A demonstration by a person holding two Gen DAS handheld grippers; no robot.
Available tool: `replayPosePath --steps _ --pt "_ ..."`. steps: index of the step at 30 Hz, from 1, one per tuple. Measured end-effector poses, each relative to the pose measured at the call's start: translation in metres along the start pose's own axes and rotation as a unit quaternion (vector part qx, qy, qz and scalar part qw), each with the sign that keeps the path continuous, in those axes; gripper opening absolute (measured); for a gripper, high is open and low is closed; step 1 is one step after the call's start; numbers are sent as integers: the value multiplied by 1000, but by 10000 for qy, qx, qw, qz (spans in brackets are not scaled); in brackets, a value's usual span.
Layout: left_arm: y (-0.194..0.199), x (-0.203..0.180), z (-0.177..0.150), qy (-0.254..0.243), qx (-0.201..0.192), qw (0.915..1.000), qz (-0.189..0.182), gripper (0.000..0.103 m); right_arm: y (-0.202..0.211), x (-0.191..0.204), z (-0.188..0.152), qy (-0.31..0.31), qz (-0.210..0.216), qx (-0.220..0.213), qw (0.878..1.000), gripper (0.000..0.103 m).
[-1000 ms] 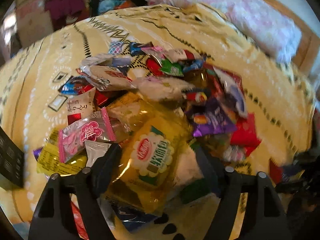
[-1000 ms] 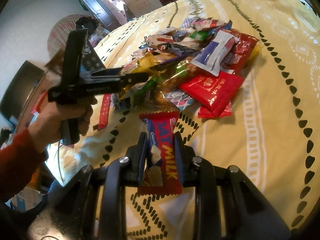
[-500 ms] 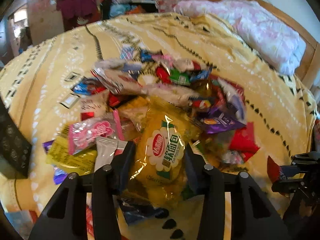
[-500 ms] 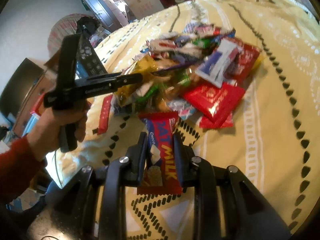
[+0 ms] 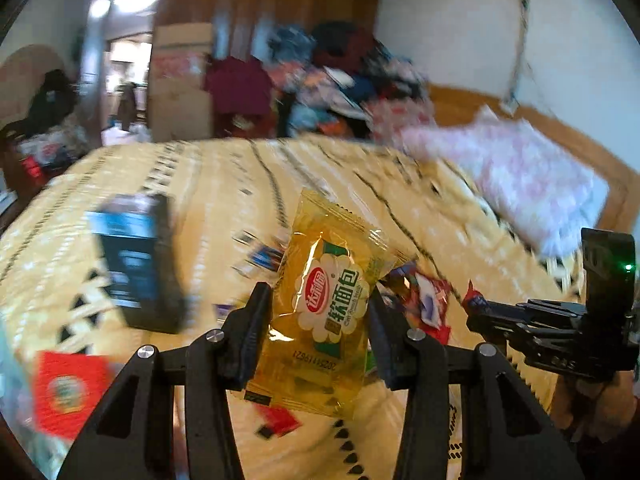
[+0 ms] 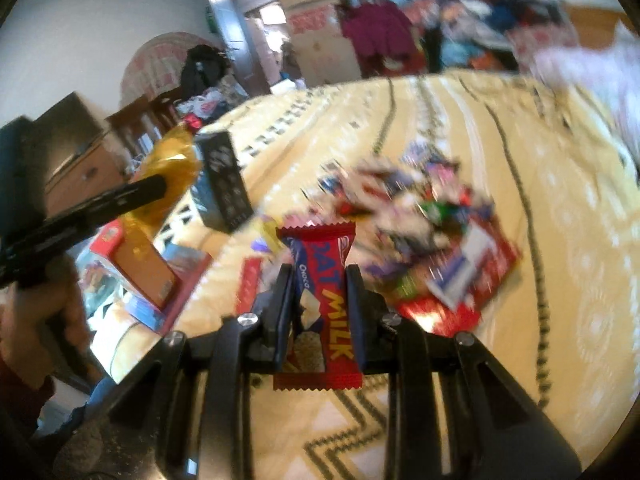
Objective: Organize snacks
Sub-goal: 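Carry the red Milk bar and yellow bread bag over the glass bowl with both tools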
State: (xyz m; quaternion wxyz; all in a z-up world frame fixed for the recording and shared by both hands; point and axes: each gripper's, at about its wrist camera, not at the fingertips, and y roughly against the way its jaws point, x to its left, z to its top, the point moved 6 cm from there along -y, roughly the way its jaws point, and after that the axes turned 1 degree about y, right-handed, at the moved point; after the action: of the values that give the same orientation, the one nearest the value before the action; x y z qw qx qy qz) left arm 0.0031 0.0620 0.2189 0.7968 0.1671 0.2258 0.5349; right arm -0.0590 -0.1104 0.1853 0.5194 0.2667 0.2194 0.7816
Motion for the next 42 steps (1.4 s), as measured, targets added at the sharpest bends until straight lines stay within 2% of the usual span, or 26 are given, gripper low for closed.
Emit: replayPosePath --steps 3,8,15,18,22,27,33,42 --pt "40 35 11 164 -271 9987 390 47 -3 38 29 331 107 -147 9993 25" --pt "110 104 20 467 -659 9913 1037 47 -17 129 68 978 489 -304 9935 25" --pt "197 205 7 1074 -1039 9707 1883 47 -43 263 97 1800 1090 -401 9768 25" --pt "227 246 -5 1346 -1143 9599 2177 47 -55 317 99 2163 1282 -362 9672 25" --pt "259 293 -25 1659 -1204 9472 2467 47 -70 370 95 2520 1462 -281 9562 25" --pt "274 331 -47 1926 -1181 9377 2640 47 -84 412 82 2766 1611 -111 9473 25" --pt "279 365 -74 2243 -1092 9290 2732 47 -105 442 71 2892 1732 172 9413 25" --pt "265 385 -93 2484 -918 9244 2745 47 -122 461 58 2843 1865 522 9390 25"
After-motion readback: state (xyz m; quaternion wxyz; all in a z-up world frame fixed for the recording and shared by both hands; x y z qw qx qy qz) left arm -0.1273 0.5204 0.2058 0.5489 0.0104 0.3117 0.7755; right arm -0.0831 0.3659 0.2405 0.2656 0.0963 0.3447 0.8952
